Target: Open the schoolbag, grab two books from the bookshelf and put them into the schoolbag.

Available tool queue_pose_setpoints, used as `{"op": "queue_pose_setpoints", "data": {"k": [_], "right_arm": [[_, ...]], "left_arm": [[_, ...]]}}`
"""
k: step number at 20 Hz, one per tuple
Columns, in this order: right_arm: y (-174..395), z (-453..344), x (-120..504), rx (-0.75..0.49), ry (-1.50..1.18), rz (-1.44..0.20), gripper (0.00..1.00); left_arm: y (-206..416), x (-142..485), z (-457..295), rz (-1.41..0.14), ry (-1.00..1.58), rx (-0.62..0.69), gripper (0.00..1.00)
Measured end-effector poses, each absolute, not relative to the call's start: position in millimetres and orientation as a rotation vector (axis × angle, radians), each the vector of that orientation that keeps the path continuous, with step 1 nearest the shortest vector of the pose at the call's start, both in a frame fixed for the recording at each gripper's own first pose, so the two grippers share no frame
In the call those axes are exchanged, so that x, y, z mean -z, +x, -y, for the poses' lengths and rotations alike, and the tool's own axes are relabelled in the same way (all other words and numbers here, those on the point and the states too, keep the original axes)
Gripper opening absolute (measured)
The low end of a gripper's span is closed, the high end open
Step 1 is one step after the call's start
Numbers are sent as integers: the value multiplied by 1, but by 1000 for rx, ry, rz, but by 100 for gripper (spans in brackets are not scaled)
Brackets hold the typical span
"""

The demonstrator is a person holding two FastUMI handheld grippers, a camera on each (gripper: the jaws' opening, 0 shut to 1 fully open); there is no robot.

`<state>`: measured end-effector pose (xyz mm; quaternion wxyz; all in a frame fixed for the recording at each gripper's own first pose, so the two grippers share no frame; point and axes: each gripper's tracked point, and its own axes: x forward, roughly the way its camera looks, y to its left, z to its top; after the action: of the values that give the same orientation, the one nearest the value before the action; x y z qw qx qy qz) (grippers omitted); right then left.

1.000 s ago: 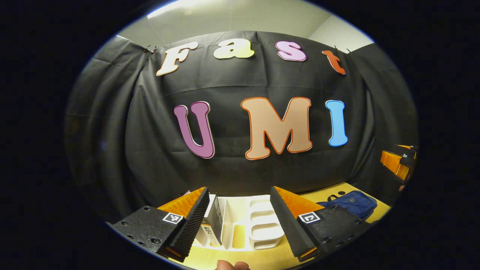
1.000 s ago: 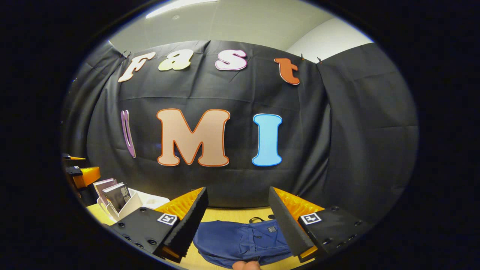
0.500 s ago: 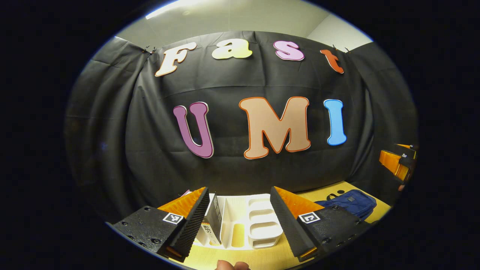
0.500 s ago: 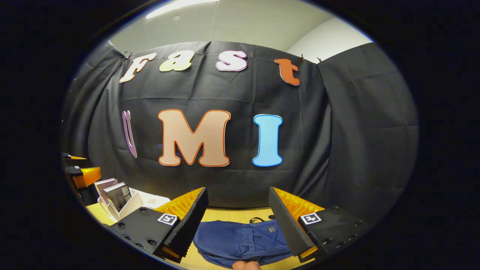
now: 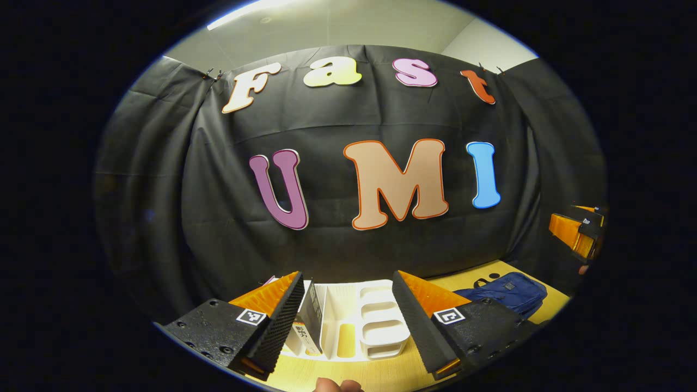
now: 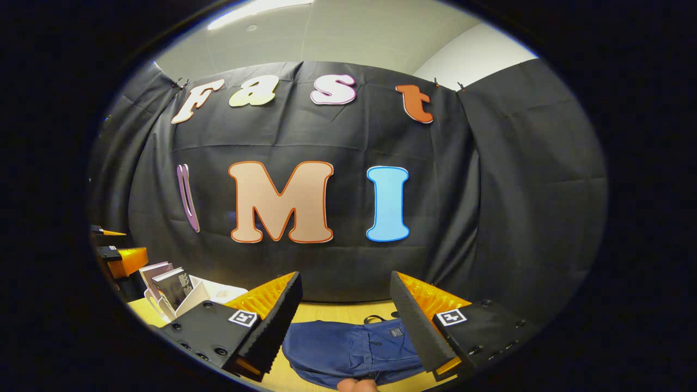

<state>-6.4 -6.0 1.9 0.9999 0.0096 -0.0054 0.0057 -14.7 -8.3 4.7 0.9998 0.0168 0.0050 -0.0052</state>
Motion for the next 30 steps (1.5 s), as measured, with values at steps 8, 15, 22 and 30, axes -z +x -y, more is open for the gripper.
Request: {"op": "queue_pose_setpoints", "data": {"k": [8,15,22,30], "right_arm": [[-1,-2,17,-57,-100,-20,100],[4,-18,86,-159,-455,-72,100],[1,-31,201,-305,-820,-176,97],[2,-44,323,-525,-1154,-253,88]], "left_arm": [[-22,-1,4,-20,57,1,95],[-24,2,-8,-36,53,-22,95],[-29,3,-32,-55,48,-76,95],[-37,6,-43,-87,14,-110,95]]}}
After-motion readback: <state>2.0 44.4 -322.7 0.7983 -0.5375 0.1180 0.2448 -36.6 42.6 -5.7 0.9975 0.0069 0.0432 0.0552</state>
